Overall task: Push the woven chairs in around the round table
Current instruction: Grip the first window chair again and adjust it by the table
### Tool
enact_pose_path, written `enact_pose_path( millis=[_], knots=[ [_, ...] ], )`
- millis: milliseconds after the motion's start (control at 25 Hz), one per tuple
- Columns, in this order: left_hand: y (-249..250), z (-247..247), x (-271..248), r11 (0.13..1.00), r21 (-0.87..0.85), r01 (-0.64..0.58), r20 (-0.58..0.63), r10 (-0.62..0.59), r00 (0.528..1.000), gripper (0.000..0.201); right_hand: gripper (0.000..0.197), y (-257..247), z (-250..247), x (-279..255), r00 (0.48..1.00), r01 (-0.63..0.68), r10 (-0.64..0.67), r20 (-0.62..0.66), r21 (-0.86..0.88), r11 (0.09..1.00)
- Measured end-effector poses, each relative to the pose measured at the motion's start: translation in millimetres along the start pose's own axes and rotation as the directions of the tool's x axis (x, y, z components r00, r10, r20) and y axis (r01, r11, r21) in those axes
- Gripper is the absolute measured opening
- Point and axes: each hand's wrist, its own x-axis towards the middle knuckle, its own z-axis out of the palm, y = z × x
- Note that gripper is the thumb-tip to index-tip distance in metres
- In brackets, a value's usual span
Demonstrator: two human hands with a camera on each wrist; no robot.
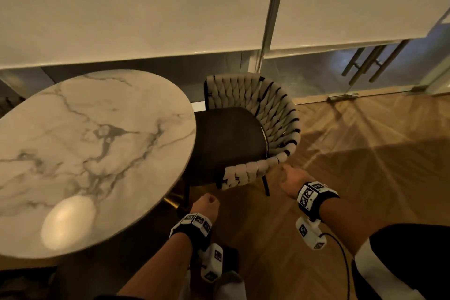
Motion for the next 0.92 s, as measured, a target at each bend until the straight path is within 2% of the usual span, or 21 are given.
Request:
enact_pose_path(
  millis=[120,240,440,560,640,760,920],
  knots=[
    [21.0,-8.7,53.6,0.997,-0.057,0.053,0.031,-0.051,0.998,0.034,0.051,-12.3,-7.9,59.5,0.999,-0.008,0.006,-0.043,-0.034,0.999],
    [37.6,-13.8,92.2,0.985,-0.120,0.125,0.039,-0.121,0.992,0.037,0.049,-6.8,-0.4,118.5,0.999,-0.034,0.032,-0.019,-0.127,0.991],
    [62.4,-5.2,142.3,0.958,-0.210,0.195,0.114,-0.174,0.978,0.045,0.058,-18.9,-4.6,154.3,0.999,-0.001,0.013,0.031,-0.371,0.929],
    [70.6,8.3,160.0,0.942,-0.244,0.229,0.168,-0.192,0.967,0.061,0.068,-19.4,-1.9,172.9,0.996,0.023,0.021,0.084,-0.487,0.873],
    [71.8,15.4,166.4,0.944,-0.221,0.243,0.203,-0.199,0.959,0.064,0.070,-20.4,-1.8,183.9,0.990,0.086,-0.011,0.138,-0.555,0.828],
    [74.9,18.5,158.1,0.949,-0.217,0.227,0.247,-0.172,0.954,0.062,0.062,-18.5,2.8,192.1,0.976,0.167,-0.023,0.217,-0.676,0.717],
    [78.3,19.1,151.3,0.979,-0.138,0.153,0.218,-0.120,0.969,0.060,0.049,-9.4,4.2,201.8,0.969,0.213,-0.061,0.239,-0.684,0.697]
  ],
)
